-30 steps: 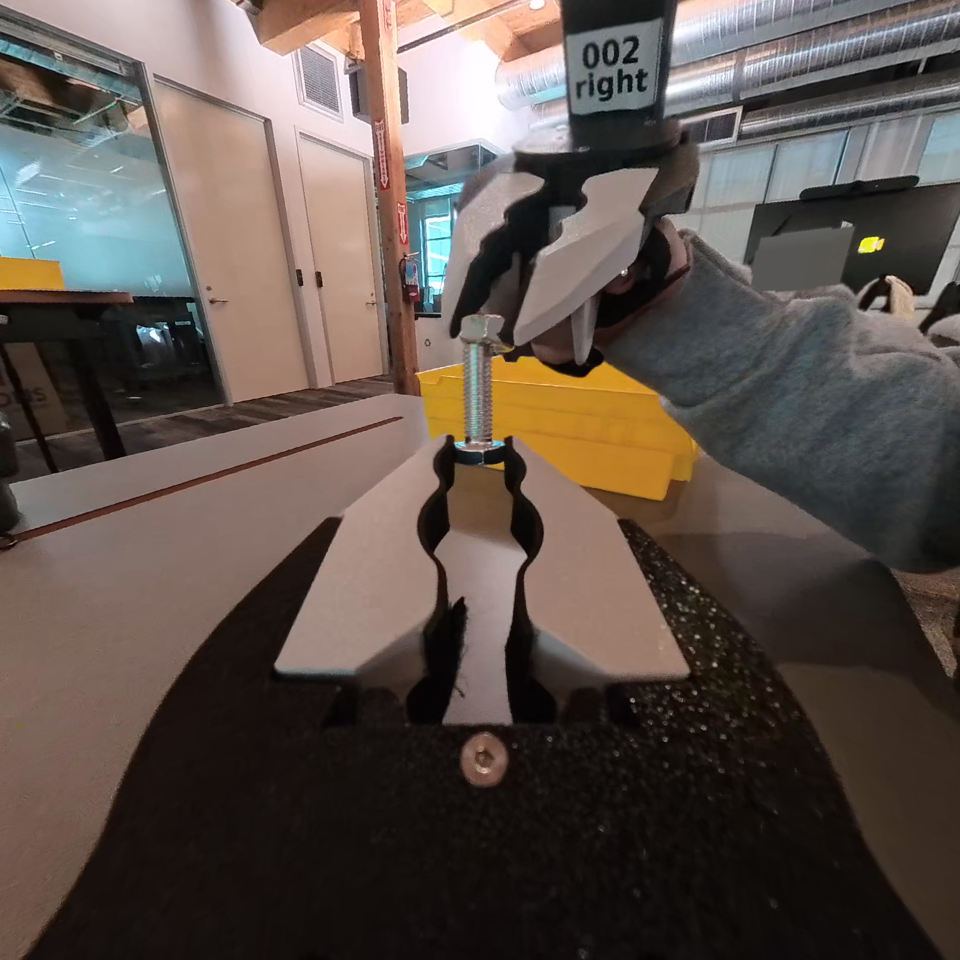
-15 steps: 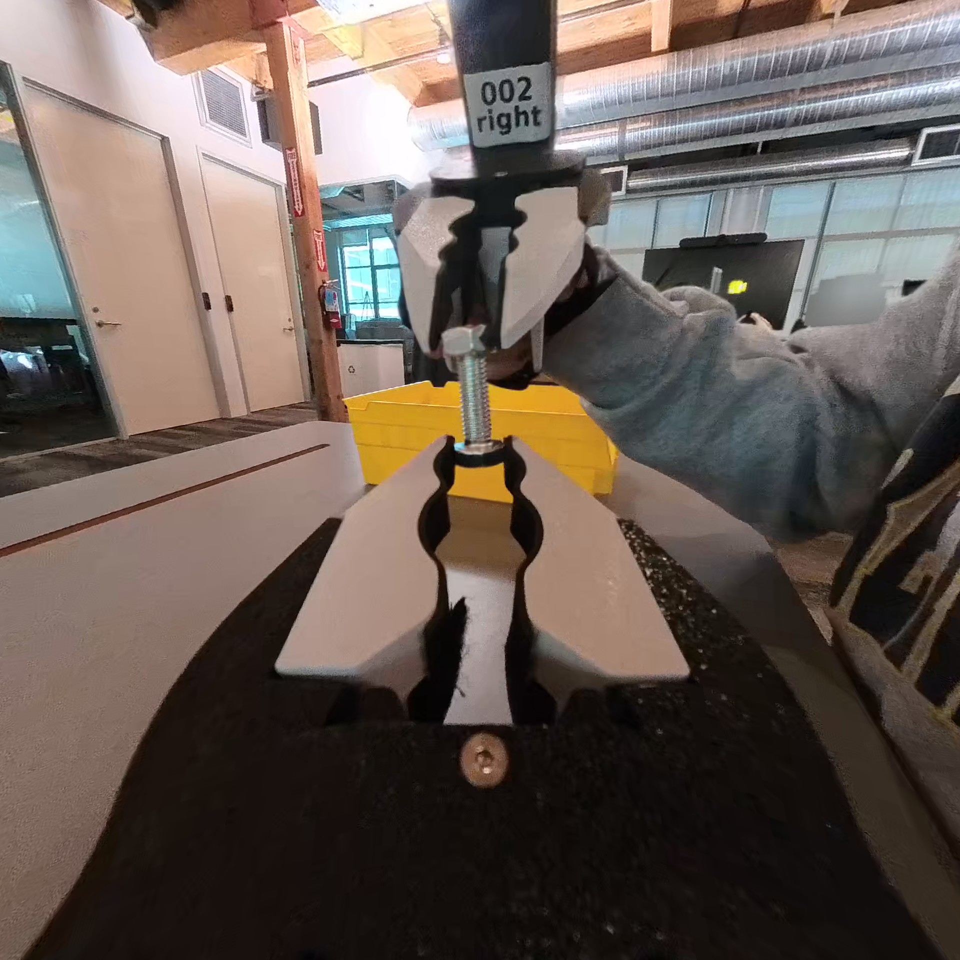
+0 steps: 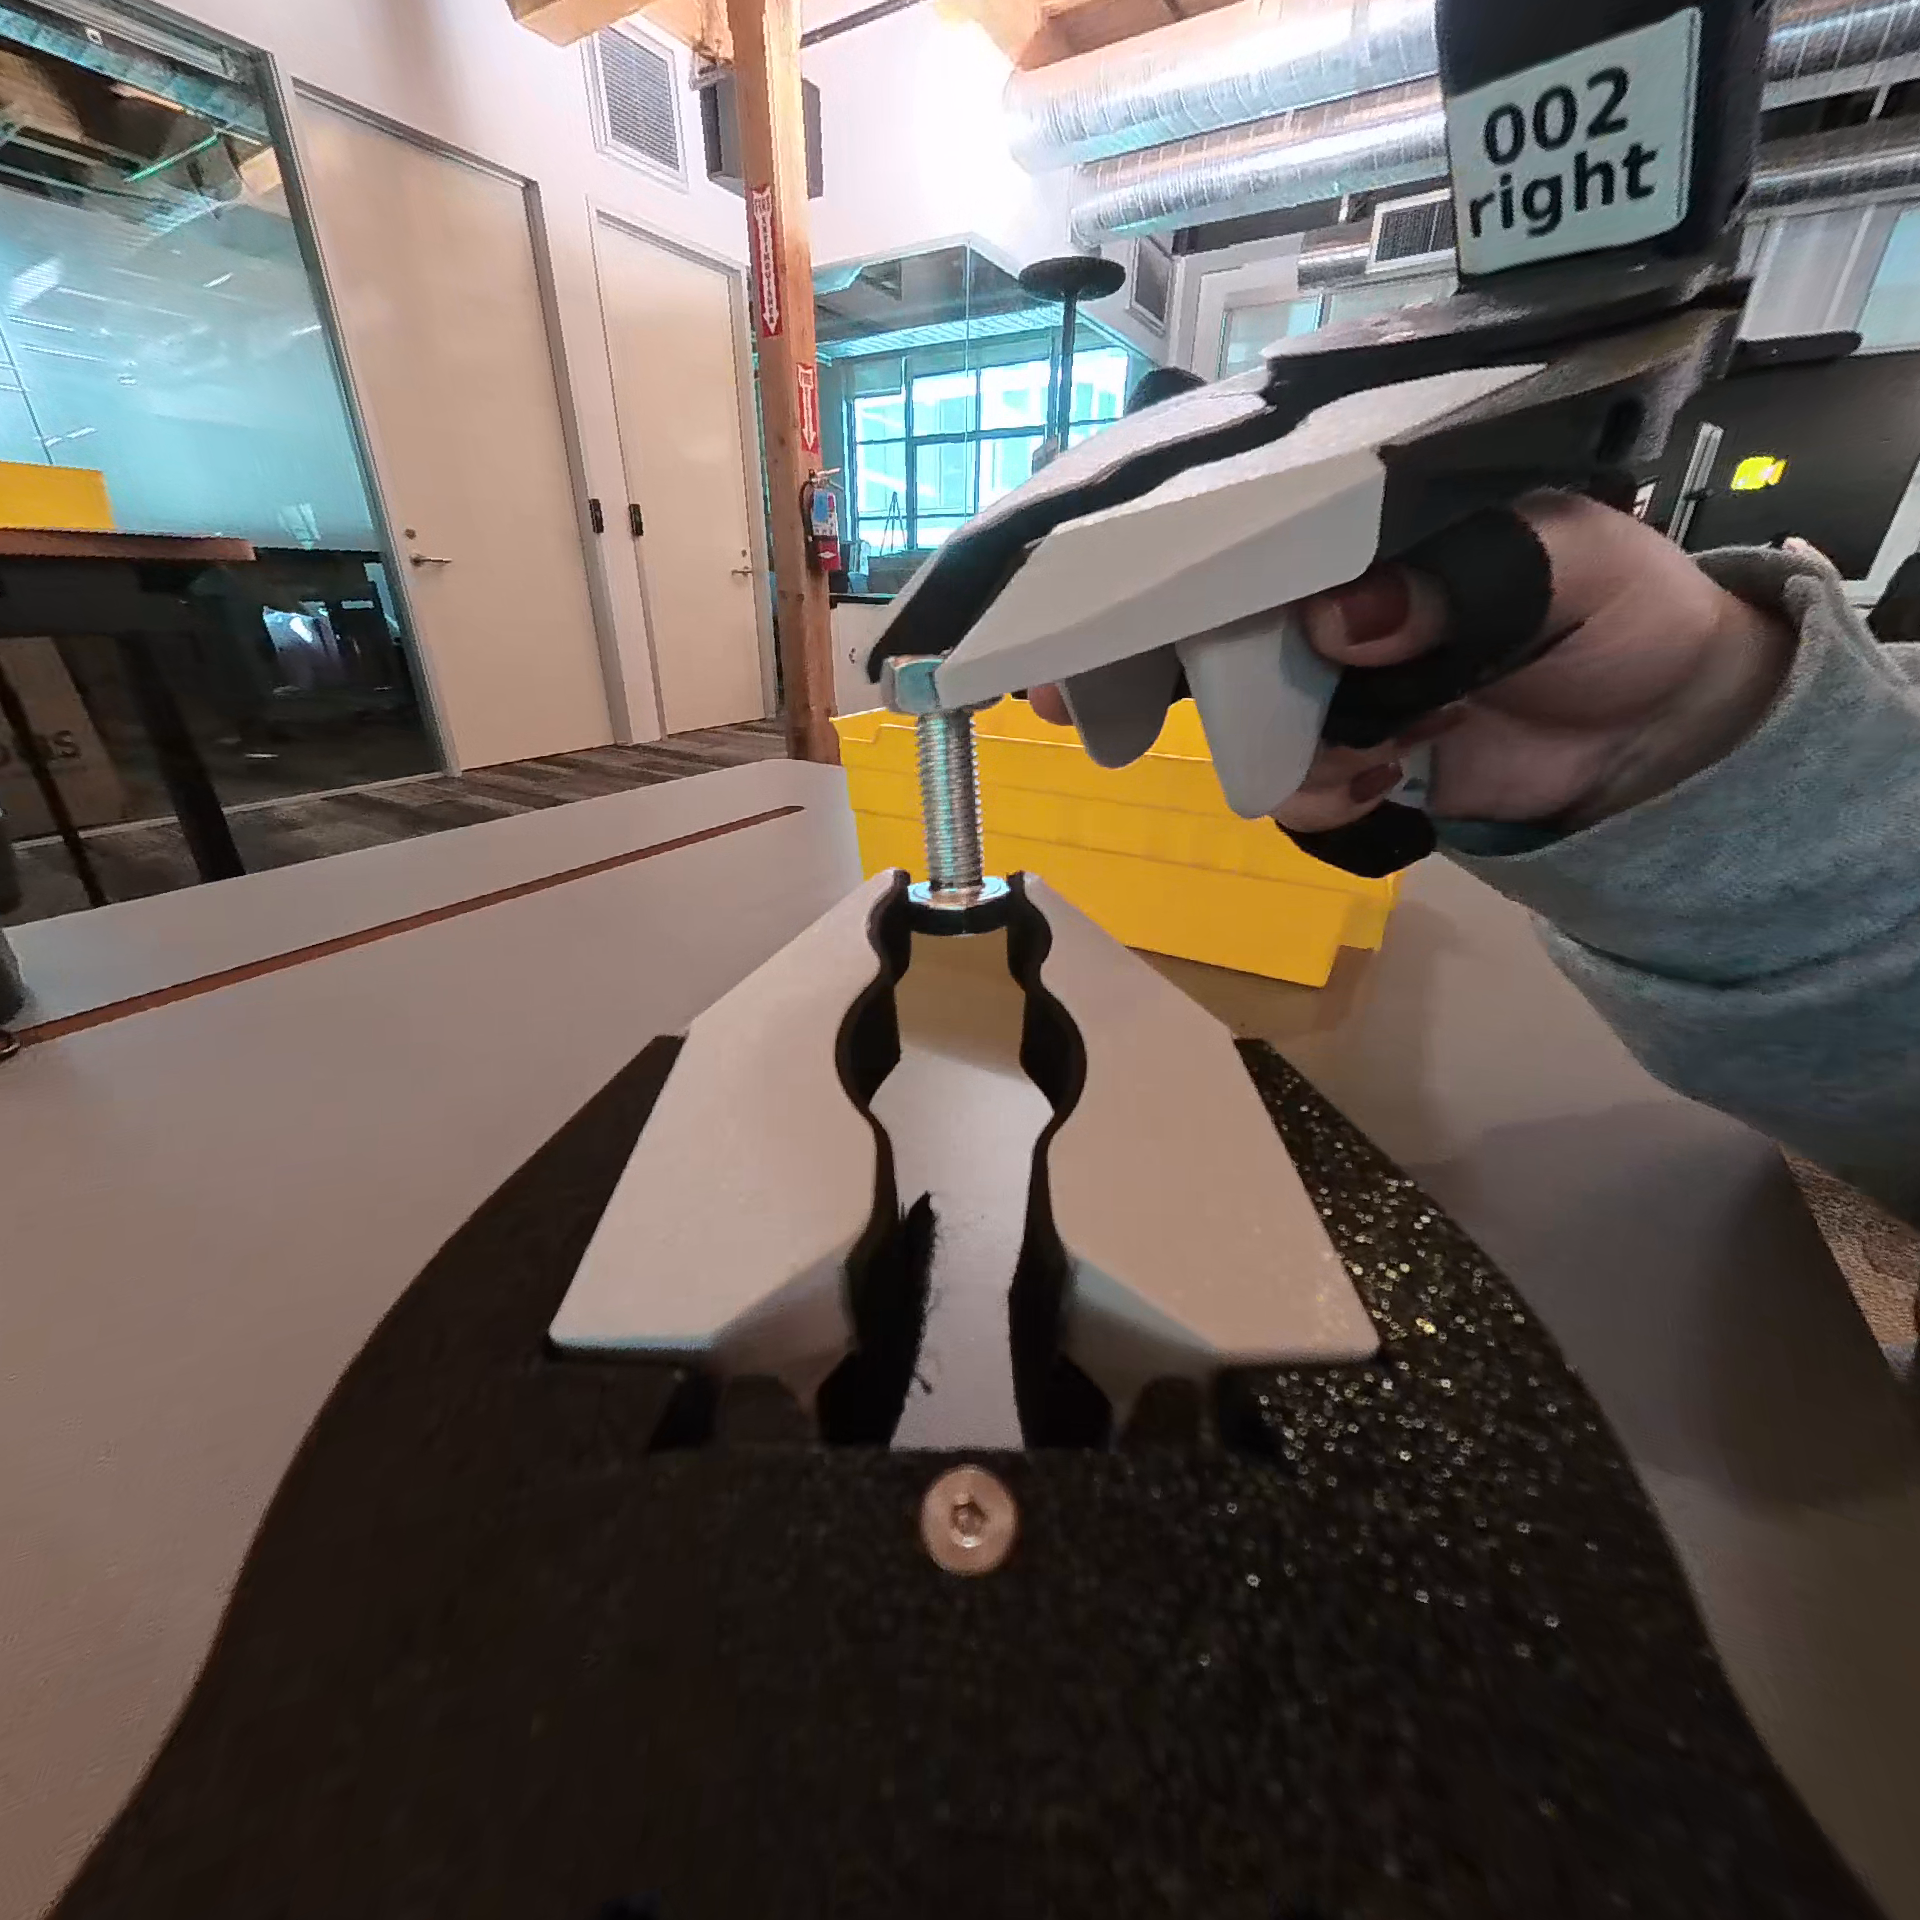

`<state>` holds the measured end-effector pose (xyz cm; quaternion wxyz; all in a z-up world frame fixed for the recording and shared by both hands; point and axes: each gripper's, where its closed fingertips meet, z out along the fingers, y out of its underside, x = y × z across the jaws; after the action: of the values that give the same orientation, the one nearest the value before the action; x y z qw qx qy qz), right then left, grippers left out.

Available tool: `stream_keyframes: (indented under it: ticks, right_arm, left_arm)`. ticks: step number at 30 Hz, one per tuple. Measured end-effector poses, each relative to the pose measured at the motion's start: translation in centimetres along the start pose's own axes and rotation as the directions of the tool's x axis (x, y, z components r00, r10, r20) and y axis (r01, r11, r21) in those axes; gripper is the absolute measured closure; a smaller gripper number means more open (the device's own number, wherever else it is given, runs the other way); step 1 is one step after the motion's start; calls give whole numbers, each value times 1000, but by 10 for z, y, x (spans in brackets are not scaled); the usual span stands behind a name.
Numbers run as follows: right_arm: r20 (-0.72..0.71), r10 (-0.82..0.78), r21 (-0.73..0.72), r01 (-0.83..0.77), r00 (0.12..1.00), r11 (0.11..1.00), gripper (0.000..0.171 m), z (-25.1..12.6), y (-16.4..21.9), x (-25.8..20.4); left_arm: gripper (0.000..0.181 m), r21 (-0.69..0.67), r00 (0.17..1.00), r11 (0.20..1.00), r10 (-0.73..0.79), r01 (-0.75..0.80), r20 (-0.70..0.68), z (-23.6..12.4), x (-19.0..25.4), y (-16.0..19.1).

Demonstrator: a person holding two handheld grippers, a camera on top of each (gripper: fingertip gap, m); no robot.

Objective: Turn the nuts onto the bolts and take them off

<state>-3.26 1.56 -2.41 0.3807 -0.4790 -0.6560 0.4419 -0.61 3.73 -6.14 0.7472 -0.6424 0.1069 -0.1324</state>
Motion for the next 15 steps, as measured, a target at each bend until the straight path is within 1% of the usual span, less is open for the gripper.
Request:
stream_keyframes:
  ticks: [4, 5, 8, 9, 11, 15]
  right_arm:
    - [9, 6, 19, -6, 1000, 1000, 154, 0, -1, 0]
    - [9, 5, 41, -6, 1000, 999, 148, 0, -3, 0]
    - [33, 26, 156, -31, 999, 987, 83, 1, -14, -5]
    - [59, 30, 182, -40, 998, 983, 74, 2, -15, -10]
    - [104, 23, 212, -45, 994, 976, 61, 7, -14, -19]
    - [214, 10, 224, -59, 977, 973, 57, 13, -9, -38]
  left_arm:
    - [165, 5, 1000, 1000, -2, 2, 0, 0, 0, -1]
    - [165, 7, 1000, 1000, -6, 6, 4, -1, -1, -1]
    - [165, 13, 1000, 1000, -17, 17, 4, -1, -2, -2]
    - [165, 15, 1000, 1000, -18, 18, -3, -1, -1, -2]
    - [166, 15, 1000, 1000, -19, 19, -19, 0, 1, -2]
    - [166, 7, 999, 1000, -22, 23, -49, 2, 5, -1]
